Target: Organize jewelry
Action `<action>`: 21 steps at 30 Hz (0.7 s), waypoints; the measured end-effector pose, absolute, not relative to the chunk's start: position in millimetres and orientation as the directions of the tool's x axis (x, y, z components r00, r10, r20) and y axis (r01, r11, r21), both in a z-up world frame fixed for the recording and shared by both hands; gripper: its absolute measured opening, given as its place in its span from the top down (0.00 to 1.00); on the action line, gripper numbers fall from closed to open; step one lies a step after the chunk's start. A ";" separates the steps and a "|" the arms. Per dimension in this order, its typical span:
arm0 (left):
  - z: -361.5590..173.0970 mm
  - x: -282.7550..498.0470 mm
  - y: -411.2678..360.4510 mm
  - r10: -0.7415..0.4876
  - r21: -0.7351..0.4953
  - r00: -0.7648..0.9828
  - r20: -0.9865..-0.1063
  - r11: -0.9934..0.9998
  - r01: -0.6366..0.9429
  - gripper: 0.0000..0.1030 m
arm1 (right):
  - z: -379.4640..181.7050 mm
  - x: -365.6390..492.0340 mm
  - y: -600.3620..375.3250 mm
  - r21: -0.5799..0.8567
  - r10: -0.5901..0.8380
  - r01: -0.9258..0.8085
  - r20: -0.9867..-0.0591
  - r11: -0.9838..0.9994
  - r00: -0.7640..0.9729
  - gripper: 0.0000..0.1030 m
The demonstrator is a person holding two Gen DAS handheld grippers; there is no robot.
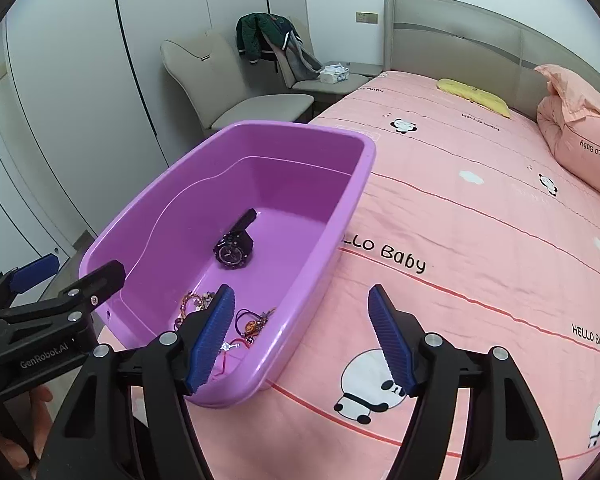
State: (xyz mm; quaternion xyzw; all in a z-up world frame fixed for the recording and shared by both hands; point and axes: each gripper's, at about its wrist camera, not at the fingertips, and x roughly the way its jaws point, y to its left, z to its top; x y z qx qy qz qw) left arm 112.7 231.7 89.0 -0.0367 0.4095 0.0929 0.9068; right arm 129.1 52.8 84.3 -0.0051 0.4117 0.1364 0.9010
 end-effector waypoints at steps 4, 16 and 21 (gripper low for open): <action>95.0 107.7 226.6 0.145 0.014 0.646 -0.749 0.979 -0.203 0.06 | 86.7 122.5 43.8 0.106 0.233 -0.233 -0.745 0.967 0.625 0.34; 104.8 92.4 202.5 0.165 0.056 0.650 -0.742 0.981 -0.185 0.06 | 87.8 103.4 21.3 0.135 0.233 -0.202 -0.752 0.970 0.616 0.34; 106.1 87.0 198.1 0.170 0.059 0.649 -0.742 0.980 -0.188 0.06 | 88.7 97.3 17.3 0.141 0.235 -0.199 -0.755 0.970 0.613 0.34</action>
